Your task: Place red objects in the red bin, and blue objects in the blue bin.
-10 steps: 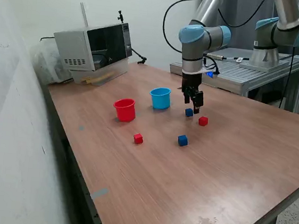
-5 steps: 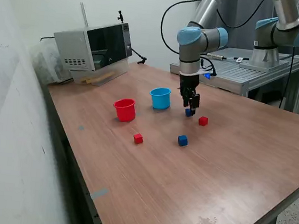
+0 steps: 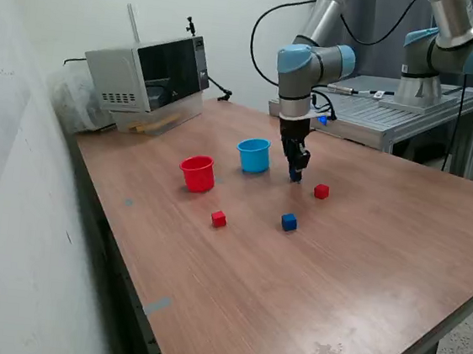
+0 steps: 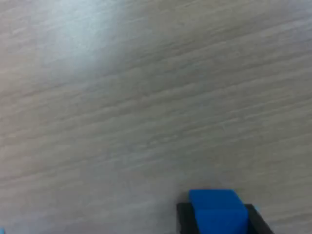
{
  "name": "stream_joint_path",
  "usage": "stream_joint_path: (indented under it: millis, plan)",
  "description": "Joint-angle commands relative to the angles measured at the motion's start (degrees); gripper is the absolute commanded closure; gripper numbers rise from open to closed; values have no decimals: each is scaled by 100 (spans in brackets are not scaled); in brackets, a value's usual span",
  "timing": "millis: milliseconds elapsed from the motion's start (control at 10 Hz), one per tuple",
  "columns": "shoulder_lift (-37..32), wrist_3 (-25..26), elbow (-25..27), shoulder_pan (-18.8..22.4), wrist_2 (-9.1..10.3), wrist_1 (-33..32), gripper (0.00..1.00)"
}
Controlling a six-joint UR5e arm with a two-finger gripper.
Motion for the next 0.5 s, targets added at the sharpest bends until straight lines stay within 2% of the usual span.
stream_joint_path:
  millis: [0, 200, 400]
  plan:
    - [-438, -248, 2, 272, 11, 51, 100]
    - [-1377, -256, 2, 641, 11, 479, 100]
    - [-1557, -256, -7, 634, 2, 578, 100]
